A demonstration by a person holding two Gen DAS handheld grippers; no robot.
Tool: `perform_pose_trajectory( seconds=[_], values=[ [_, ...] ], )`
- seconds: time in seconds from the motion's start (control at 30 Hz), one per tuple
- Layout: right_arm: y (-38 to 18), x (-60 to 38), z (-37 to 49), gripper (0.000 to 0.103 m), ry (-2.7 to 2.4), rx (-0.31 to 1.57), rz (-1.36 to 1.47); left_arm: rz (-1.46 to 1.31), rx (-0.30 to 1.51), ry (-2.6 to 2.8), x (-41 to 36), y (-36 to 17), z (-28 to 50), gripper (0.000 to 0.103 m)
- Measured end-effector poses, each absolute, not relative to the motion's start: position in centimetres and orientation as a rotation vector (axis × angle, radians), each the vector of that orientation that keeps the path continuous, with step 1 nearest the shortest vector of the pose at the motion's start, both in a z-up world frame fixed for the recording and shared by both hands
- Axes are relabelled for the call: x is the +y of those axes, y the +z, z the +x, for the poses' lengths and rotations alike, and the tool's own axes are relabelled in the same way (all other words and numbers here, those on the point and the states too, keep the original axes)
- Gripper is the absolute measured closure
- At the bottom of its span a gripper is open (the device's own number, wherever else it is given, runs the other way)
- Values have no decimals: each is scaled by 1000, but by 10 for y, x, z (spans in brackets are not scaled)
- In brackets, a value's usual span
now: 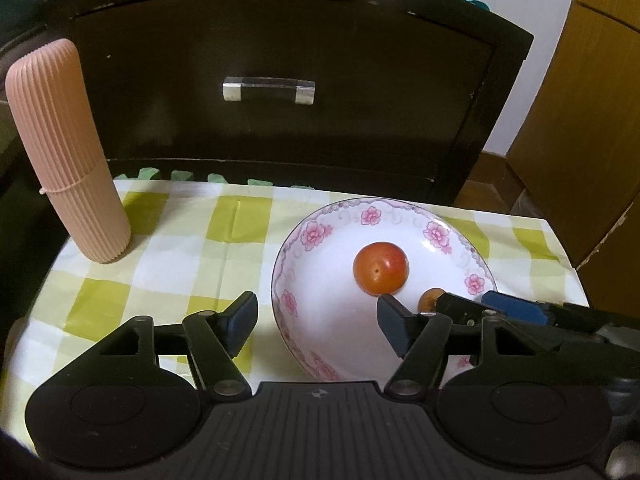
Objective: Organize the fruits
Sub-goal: 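Open the left tool over the plate while the right tool releases the brown fruit, then withdraw both tools from the plate back toward the remaining fruits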
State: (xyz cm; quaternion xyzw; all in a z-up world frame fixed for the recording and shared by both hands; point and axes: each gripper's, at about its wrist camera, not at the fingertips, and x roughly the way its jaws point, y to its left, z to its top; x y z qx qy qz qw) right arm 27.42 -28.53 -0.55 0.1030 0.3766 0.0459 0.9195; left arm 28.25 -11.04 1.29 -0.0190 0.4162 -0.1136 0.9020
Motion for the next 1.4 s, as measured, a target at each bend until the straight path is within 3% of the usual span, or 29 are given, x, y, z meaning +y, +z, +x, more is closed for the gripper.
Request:
perform_pose_trajectory(
  seconds=[1.4],
  values=[
    [42,-269,205,60,146,716,196,-54,823,-202,-70,51,219,18]
  ],
)
